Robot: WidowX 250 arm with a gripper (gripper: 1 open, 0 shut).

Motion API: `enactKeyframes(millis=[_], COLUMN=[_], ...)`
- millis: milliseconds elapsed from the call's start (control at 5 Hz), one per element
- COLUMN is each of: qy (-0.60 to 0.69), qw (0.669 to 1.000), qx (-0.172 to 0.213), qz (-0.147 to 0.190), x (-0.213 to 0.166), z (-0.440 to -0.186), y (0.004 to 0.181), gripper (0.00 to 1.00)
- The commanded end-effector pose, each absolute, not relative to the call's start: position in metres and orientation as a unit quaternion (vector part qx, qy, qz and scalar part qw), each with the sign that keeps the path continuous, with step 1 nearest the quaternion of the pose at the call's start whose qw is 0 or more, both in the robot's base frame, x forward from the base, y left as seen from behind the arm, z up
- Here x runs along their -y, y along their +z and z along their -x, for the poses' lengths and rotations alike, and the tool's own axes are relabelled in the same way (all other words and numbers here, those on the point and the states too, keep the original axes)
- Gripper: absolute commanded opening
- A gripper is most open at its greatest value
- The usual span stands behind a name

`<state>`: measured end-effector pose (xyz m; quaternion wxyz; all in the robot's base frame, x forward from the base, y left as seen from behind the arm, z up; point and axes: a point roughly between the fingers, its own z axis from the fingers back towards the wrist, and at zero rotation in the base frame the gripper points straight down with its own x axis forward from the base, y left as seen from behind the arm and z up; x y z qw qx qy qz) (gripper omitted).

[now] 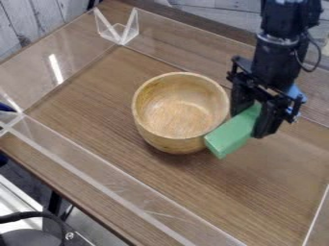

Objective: Remove the green block from inside the brown bowl and put it on the table

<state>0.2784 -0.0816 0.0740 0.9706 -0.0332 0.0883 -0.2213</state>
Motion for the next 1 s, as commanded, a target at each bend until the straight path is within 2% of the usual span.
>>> enactKeyframes(millis=[0,200,400,600,800], qy=[-0.227,-0.232,-0.234,-0.233,-0.231], qw=[0.97,0.968,0.967,0.967,0.968], qx=[-0.073,-0.086,-0.093,-0.094,-0.096], qz=[0.035,0.035,0.035,0.035,0.036], x=[0.086,0.088,0.089,0.089,0.089], z=[-0.286,-0.287,-0.288,-0.288,-0.288], y=[0.072,0.055,0.045,0.044,0.047], gripper=[0.0,0.0,0.0,0.0,1.0])
